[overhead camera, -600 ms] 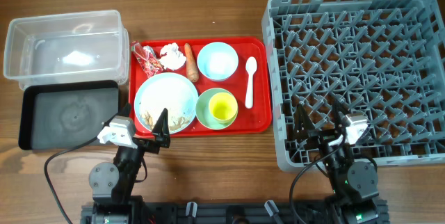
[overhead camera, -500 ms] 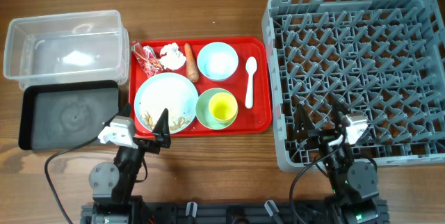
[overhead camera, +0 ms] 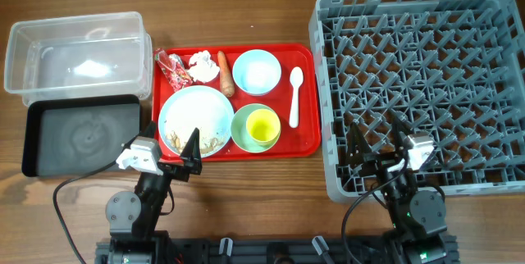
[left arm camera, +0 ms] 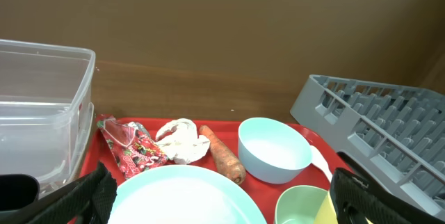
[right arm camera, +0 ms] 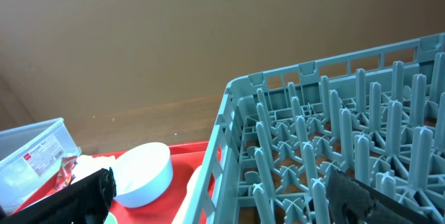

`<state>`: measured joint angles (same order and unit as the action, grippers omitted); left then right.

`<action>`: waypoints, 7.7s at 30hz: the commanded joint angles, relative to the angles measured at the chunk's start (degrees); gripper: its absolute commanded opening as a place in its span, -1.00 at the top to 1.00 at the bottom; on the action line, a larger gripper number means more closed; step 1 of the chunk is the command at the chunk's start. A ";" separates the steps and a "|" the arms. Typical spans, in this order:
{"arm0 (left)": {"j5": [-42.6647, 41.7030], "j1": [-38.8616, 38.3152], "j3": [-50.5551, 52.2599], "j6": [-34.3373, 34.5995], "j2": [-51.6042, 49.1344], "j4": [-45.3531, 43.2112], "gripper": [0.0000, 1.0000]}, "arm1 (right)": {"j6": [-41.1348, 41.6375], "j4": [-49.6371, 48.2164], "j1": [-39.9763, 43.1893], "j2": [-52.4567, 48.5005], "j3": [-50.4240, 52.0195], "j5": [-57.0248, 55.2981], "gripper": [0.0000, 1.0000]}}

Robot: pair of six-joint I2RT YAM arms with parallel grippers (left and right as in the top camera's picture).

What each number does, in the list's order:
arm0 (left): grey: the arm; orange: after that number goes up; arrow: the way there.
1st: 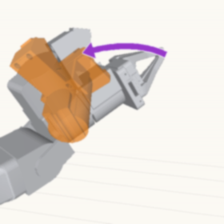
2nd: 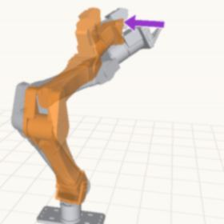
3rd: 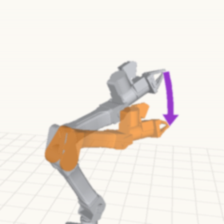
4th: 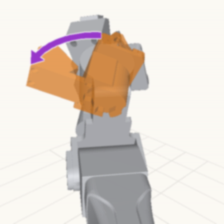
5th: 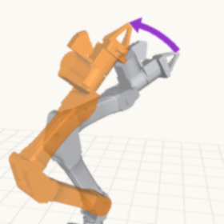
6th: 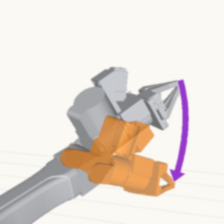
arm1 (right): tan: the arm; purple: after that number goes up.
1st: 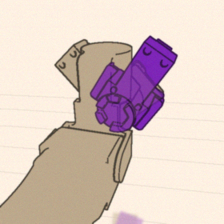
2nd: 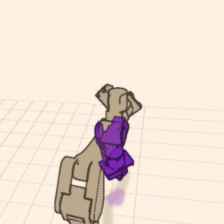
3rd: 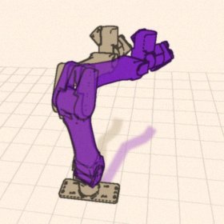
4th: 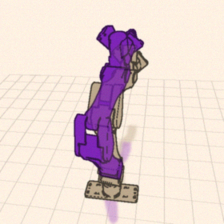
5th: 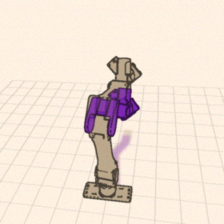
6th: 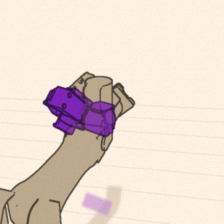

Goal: Sort waste into correct bins and load items into the dishwasher rack

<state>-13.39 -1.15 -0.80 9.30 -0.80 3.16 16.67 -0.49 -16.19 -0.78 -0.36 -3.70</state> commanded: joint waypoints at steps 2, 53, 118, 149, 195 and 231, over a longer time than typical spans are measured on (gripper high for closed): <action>-0.09 -0.35 0.48 0.13 0.26 -0.13 -1.00 | 0.00 -0.37 0.09 -0.02 0.07 -0.55 -0.99; 6.36 -28.59 -76.74 15.21 -101.61 57.22 0.92 | 2.89 50.21 0.09 -67.38 -67.56 8.26 -0.99; -44.09 1.97 -84.02 0.09 -88.83 66.77 -1.00 | 14.27 71.91 -3.17 -73.26 -67.56 -1.03 -0.35; 19.06 10.58 -89.46 15.19 -52.61 69.18 -1.00 | 10.27 55.67 -18.71 -110.38 -75.56 10.58 0.48; 19.06 10.58 -89.44 15.17 -52.39 69.18 -1.00 | 2.95 51.80 -8.90 -99.27 -79.23 -55.08 0.04; 19.06 10.58 -89.44 15.19 -52.39 69.18 -1.00 | 12.20 46.36 -4.68 -92.96 -87.82 -8.85 0.91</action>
<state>4.71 9.13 -90.21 23.55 -53.28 72.49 33.67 45.12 -24.60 -104.62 -87.46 -7.75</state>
